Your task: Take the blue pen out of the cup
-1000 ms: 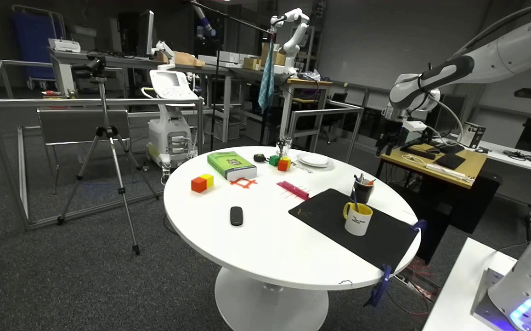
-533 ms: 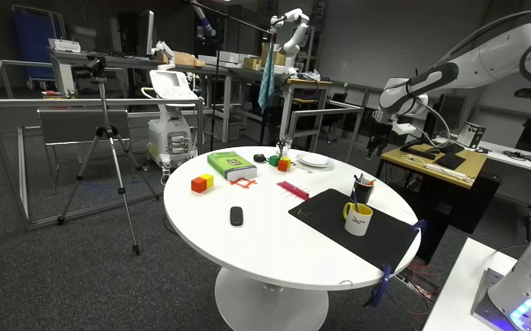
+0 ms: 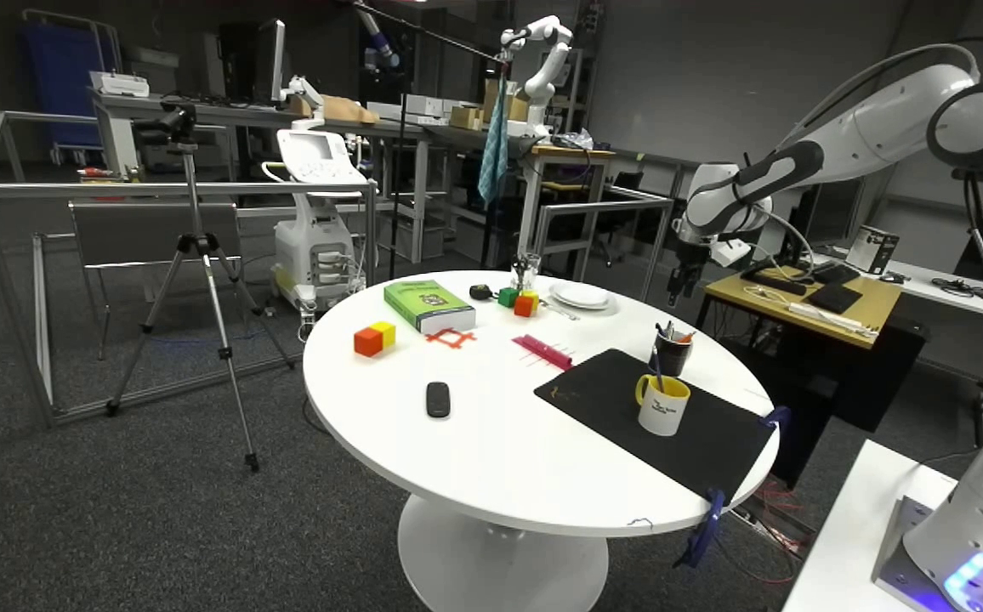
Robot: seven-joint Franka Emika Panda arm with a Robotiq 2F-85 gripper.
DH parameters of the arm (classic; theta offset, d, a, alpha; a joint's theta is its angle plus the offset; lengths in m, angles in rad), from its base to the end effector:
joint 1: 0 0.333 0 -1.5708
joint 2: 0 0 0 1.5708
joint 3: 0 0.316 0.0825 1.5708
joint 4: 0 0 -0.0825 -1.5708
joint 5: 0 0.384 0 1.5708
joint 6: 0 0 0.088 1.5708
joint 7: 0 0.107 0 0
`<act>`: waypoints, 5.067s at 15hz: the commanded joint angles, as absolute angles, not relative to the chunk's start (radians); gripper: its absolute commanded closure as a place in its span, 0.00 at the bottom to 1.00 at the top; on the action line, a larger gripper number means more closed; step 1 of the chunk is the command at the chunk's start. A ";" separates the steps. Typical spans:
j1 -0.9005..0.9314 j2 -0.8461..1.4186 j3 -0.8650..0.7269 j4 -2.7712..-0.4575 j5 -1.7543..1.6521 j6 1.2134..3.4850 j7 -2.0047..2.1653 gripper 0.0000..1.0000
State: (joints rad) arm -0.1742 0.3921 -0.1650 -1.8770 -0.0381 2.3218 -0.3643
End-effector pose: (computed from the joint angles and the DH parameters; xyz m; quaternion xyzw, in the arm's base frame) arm 0.6033 -0.2068 0.3107 0.9980 0.0322 0.0112 0.0526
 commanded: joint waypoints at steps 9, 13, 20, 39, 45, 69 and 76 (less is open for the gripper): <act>-0.203 0.464 -0.102 -1.811 -0.050 2.326 -0.386 0.00; -0.196 0.447 -0.107 -1.833 -0.067 2.250 -0.355 0.00; -0.191 0.470 -0.101 -1.820 -0.052 2.266 -0.321 0.00; -0.159 0.627 -0.122 -1.659 -0.086 2.295 -0.119 0.00; -0.152 0.648 -0.130 -1.628 -0.106 2.231 -0.102 0.00; -0.137 0.654 -0.137 -1.605 -0.151 2.142 -0.098 1.00; -0.136 0.641 -0.145 -1.619 -0.170 2.145 -0.087 0.97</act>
State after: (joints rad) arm -0.1454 0.6460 -0.1351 -1.6355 -0.1495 2.1903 -0.1112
